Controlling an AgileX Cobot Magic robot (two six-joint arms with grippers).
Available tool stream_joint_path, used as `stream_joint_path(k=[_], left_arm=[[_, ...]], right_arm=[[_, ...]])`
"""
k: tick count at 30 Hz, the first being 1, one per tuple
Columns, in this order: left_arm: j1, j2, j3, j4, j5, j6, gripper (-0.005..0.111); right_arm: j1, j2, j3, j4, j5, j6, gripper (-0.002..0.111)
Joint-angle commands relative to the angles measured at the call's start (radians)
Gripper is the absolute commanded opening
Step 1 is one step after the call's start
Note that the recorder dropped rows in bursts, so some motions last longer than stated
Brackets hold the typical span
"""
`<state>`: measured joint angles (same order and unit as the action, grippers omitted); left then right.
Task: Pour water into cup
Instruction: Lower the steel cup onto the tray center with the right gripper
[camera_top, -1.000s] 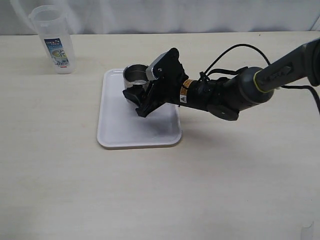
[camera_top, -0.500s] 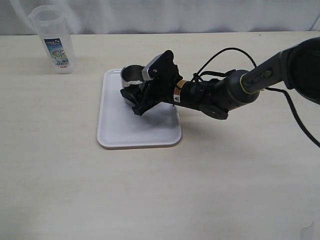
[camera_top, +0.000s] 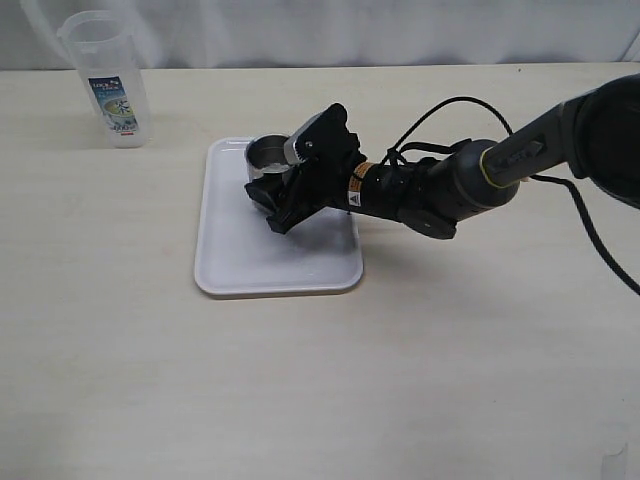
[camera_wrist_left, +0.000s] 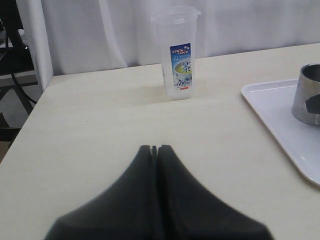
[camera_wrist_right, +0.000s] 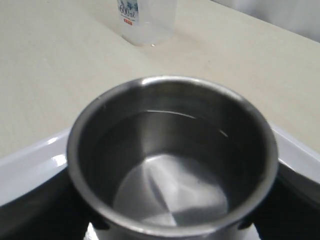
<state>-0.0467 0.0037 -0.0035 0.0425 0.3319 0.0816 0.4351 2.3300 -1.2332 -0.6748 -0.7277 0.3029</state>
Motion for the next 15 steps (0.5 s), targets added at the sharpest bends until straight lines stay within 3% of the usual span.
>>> stream_joint_path(k=[1,9,15], left_arm=[[0.001,-0.004,0.003,0.0,-0.009,-0.004,0.0],[0.001,-0.004,0.003,0.0,-0.009,-0.004,0.0],[0.001,-0.004,0.003,0.0,-0.009,-0.004,0.0]], right_arm=[[0.001,-0.007,-0.01,0.009,-0.033,0.004,0.031],[0.001,-0.007,-0.01,0.009,-0.032,0.004,0.068],[0.001,-0.007,-0.01,0.009,-0.028,0.004,0.076]])
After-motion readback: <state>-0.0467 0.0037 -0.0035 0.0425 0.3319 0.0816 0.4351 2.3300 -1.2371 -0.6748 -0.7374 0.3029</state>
